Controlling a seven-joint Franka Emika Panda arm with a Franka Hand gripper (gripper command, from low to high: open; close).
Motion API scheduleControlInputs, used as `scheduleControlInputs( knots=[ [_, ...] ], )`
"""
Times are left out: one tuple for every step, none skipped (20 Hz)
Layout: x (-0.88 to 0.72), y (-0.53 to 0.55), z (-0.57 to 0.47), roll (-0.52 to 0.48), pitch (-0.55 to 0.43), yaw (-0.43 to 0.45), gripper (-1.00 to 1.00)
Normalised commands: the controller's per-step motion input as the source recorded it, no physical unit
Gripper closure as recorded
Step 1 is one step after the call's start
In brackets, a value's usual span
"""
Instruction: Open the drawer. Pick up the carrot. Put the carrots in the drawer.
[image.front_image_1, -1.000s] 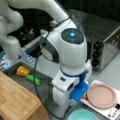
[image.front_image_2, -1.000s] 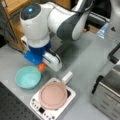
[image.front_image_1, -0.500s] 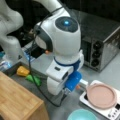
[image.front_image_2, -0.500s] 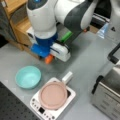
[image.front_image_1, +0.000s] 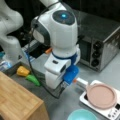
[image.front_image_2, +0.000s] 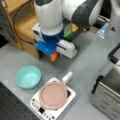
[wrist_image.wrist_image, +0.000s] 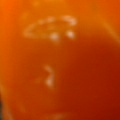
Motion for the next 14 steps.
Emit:
scheduleControlInputs(
  knots=[
    [-0.26,0.00,-0.05,-0.295,-0.196,0.236,1.00],
    [-0.29,-0.02,-0.03,-0.334,-0.213,0.273,1.00],
    [-0.31,-0.03,-0.02,-0.323,-0.218,0.266,1.00],
    [-0.33,-0.03,0.01,-0.330,-0.204,0.266,1.00],
    [-0.35,-0.03,0.04,-0.360,-0.154,0.301,1.00],
    [-0.37,-0.02,0.05,-0.346,-0.139,0.294,1.00],
    [-0.38,-0.02,0.07,-0.372,-0.105,0.318,1.00],
    [-0.39,-0.02,0.10,-0.379,-0.069,0.334,1.00],
    [-0.39,-0.03,0.11,-0.366,-0.048,0.344,1.00],
    [-0.38,-0.03,0.10,-0.323,-0.050,0.338,1.00],
    [-0.36,-0.03,0.07,-0.233,-0.106,0.322,1.00],
    [-0.33,-0.02,0.03,-0.185,-0.121,0.300,1.00],
    [-0.31,-0.02,-0.01,-0.143,-0.125,0.283,1.00],
    [-0.29,-0.02,-0.03,-0.123,-0.123,0.267,1.00]
  ],
)
